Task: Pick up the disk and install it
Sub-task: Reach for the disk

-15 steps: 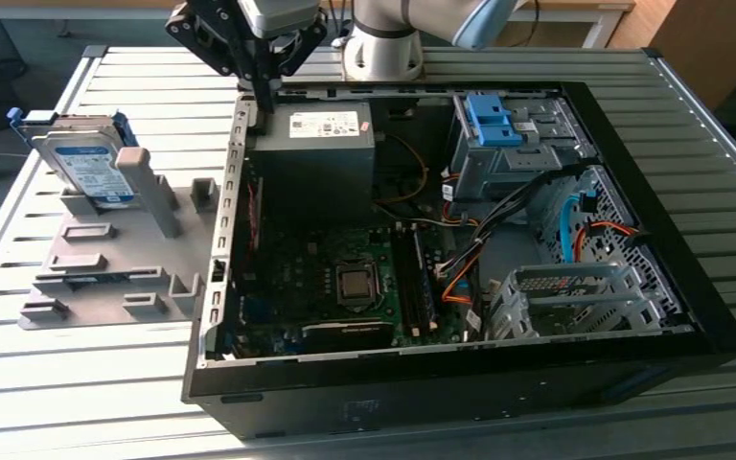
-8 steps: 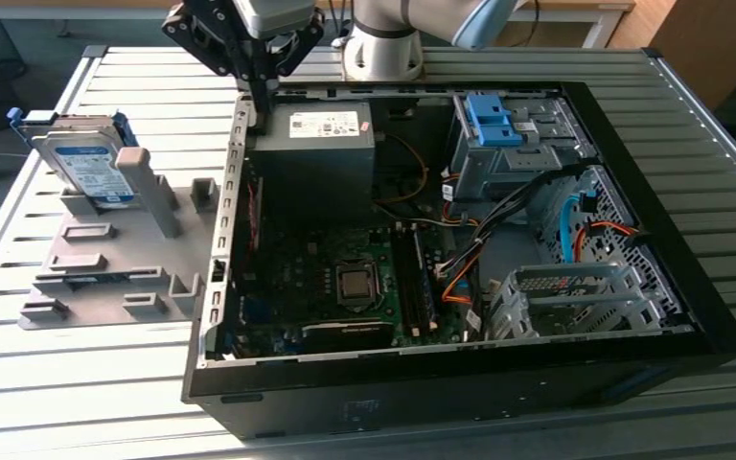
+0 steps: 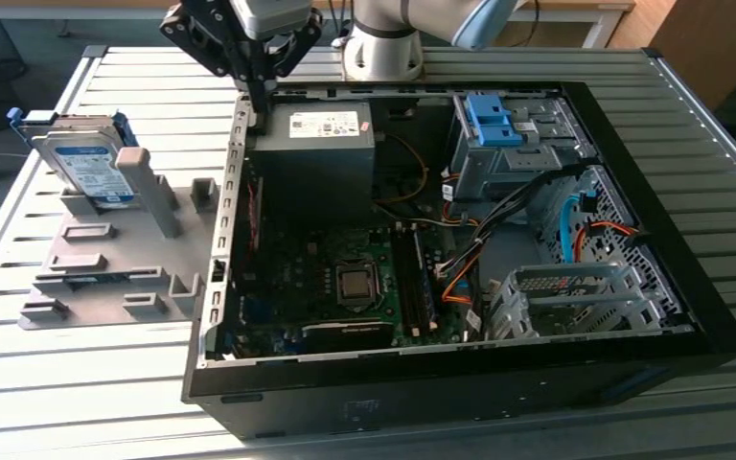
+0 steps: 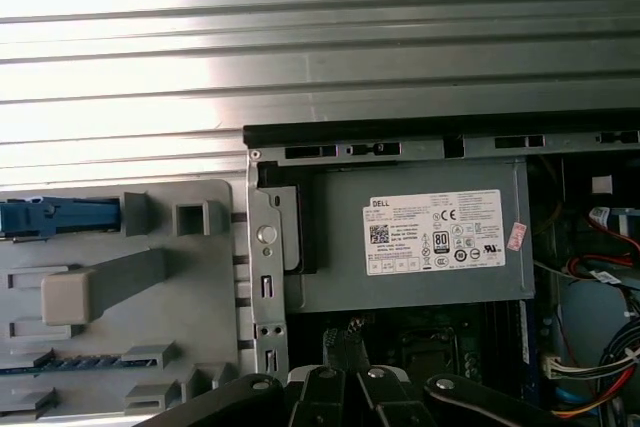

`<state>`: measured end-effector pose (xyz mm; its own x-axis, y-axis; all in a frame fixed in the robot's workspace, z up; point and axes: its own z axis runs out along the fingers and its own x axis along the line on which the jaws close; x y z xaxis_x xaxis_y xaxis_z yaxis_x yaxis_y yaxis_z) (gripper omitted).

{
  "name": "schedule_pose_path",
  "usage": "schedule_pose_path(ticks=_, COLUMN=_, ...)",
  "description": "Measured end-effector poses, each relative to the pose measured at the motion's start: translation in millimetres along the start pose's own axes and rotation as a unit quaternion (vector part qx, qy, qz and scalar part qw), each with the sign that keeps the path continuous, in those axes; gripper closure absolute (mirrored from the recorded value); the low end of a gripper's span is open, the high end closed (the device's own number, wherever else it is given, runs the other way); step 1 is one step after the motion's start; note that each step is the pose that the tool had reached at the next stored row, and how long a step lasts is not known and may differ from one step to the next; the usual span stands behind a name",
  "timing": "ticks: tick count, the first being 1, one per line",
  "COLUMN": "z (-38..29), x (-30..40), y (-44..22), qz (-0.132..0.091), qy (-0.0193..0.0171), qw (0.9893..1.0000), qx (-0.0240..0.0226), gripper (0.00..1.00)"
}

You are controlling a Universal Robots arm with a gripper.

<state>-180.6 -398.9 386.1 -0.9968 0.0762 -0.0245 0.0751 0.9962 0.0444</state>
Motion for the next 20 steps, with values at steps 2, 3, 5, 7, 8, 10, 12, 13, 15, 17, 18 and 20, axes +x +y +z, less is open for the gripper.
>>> schedule_pose_path(ticks=2, z=0.1, x=0.5, y=0.0, qz=0.000, qy=0.0000, qw=1.0000, qx=0.0000, gripper=0.89)
schedule_pose_path(ticks=3, z=0.1, x=0.7, y=-0.1, qz=0.000, qy=0.0000, qw=1.0000, qx=0.0000, gripper=0.89)
schedule_pose_path(ticks=5, z=0.3, x=1.1, y=-0.1, qz=0.000, qy=0.0000, qw=1.0000, qx=0.0000, gripper=0.89)
schedule_pose_path(ticks=7, z=0.3, x=1.6, y=-0.1, qz=0.000, qy=0.0000, qw=1.0000, qx=0.0000, gripper=0.89)
schedule_pose_path(ticks=8, z=0.4, x=1.8, y=-0.2, qz=0.000, qy=0.0000, qw=1.0000, qx=0.0000, gripper=0.89)
schedule_pose_path(ticks=10, z=0.5, x=2.4, y=-0.2, qz=0.000, qy=0.0000, qw=1.0000, qx=0.0000, gripper=0.89)
schedule_pose_path(ticks=12, z=0.6, x=3.2, y=-0.3, qz=0.000, qy=0.0000, qw=1.0000, qx=0.0000, gripper=0.89)
schedule_pose_path(ticks=13, z=0.6, x=3.4, y=-0.3, qz=0.000, qy=0.0000, qw=1.0000, qx=0.0000, gripper=0.89)
schedule_pose_path(ticks=15, z=0.7, x=4.0, y=-0.3, qz=0.000, qy=0.0000, qw=1.0000, qx=0.0000, gripper=0.89)
schedule_pose_path(ticks=17, z=0.7, x=4.4, y=-0.4, qz=0.000, qy=0.0000, qw=1.0000, qx=0.0000, gripper=0.89)
schedule_pose_path(ticks=18, z=0.8, x=4.5, y=-0.4, qz=0.000, qy=0.0000, qw=1.0000, qx=0.0000, gripper=0.89)
schedule_pose_path(ticks=20, z=0.9, x=4.9, y=-0.4, qz=0.000, qy=0.0000, qw=1.0000, qx=0.0000, gripper=0.89)
